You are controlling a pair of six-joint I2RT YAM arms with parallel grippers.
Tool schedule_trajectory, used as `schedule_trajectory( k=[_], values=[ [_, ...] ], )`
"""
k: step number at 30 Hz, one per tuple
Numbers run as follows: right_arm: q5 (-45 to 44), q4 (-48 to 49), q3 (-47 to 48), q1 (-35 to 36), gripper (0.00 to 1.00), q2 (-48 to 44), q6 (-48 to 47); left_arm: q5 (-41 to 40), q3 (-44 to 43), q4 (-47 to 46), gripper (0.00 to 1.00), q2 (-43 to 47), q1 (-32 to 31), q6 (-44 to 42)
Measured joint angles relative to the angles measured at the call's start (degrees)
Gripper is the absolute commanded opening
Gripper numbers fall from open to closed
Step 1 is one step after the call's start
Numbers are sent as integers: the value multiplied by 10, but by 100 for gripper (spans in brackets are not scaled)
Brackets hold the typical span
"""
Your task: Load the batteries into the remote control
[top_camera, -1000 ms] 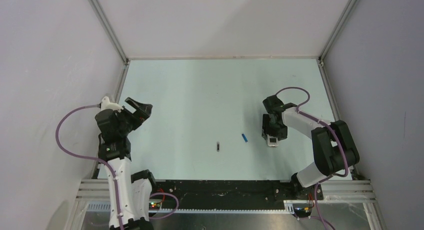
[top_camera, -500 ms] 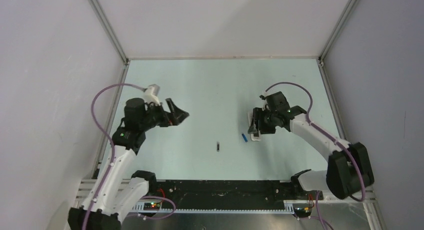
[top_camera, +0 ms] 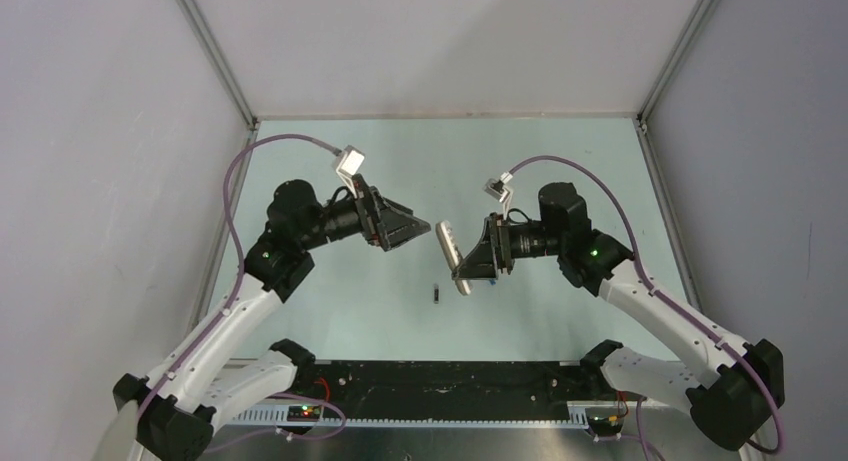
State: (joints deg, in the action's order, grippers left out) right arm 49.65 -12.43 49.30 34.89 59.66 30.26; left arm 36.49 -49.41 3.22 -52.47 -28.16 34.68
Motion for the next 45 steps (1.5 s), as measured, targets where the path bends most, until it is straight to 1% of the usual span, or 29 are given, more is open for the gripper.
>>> schedule_trajectory(
  k=[4, 9, 13, 15, 16, 17, 18, 19, 23, 24, 25, 26, 27, 29, 30, 31, 32, 33, 34, 35, 36, 37, 39, 40, 41, 43, 45],
  values=[
    [36, 81, -3, 13, 46, 2, 53, 8, 0, -60, 100, -8, -18, 40],
    [65, 169, -3, 17, 46, 24, 107, 15, 0, -90, 100, -24, -46, 54],
    [75, 205, -3, 19, 45, 37, 133, 18, 0, -103, 98, -42, -63, 69],
    [78, 216, -3, 19, 46, 40, 140, 18, 0, -110, 92, -51, -70, 78],
    [78, 219, -3, 19, 46, 41, 142, 20, 0, -114, 87, -56, -73, 82],
    [78, 221, -3, 20, 46, 43, 144, 24, 0, -117, 85, -59, -76, 85],
    [78, 223, -3, 20, 45, 45, 147, 29, 0, -119, 81, -62, -78, 88],
    [78, 224, -3, 20, 46, 48, 148, 35, 0, -120, 79, -64, -79, 89],
    [80, 230, -3, 20, 46, 65, 152, 46, 0, -121, 63, -68, -80, 89],
    [84, 235, -3, 21, 46, 68, 151, 45, 0, -120, 57, -69, -79, 89],
    [85, 239, -3, 21, 46, 70, 151, 45, 0, -121, 53, -72, -79, 89],
    [86, 239, -3, 23, 46, 71, 150, 46, 0, -121, 47, -74, -79, 94],
    [87, 239, -3, 23, 46, 73, 145, 47, 0, -121, 43, -76, -79, 100],
    [89, 241, -3, 23, 46, 75, 143, 47, 0, -121, 28, -76, -78, 105],
    [90, 241, -3, 23, 47, 76, 143, 47, 0, -121, 24, -77, -78, 105],
    [92, 241, -3, 23, 48, 76, 144, 47, 0, -121, 18, -77, -78, 106],
    [92, 242, -3, 23, 49, 76, 144, 47, 0, -121, 15, -78, -78, 108],
    [92, 243, -3, 23, 51, 76, 147, 46, 0, -121, 10, -78, -78, 109],
    [92, 243, -3, 23, 54, 76, 148, 46, 0, -121, 7, -78, -78, 109],
    [92, 243, -3, 23, 58, 77, 150, 46, 0, -121, 2, -78, -78, 110],
    [92, 244, -3, 22, 67, 78, 152, 44, 0, -121, 1, -78, -78, 111],
    [92, 245, -3, 21, 78, 79, 154, 41, 0, -121, 1, -78, -78, 113],
    [82, 243, -3, 21, 88, 79, 164, 28, 0, -121, 0, -77, -79, 117],
    [75, 241, -3, 21, 95, 79, 167, 18, 0, -121, 0, -77, -80, 122],
    [64, 238, -3, 21, 98, 79, 168, 6, 0, -121, 0, -76, -80, 133],
    [39, 231, -4, 22, 99, 73, 169, -19, 0, -120, 0, -73, -80, 154],
    [-5, 219, -4, 24, 99, 55, 169, -52, 0, -116, 0, -67, -80, 184]
  ],
)
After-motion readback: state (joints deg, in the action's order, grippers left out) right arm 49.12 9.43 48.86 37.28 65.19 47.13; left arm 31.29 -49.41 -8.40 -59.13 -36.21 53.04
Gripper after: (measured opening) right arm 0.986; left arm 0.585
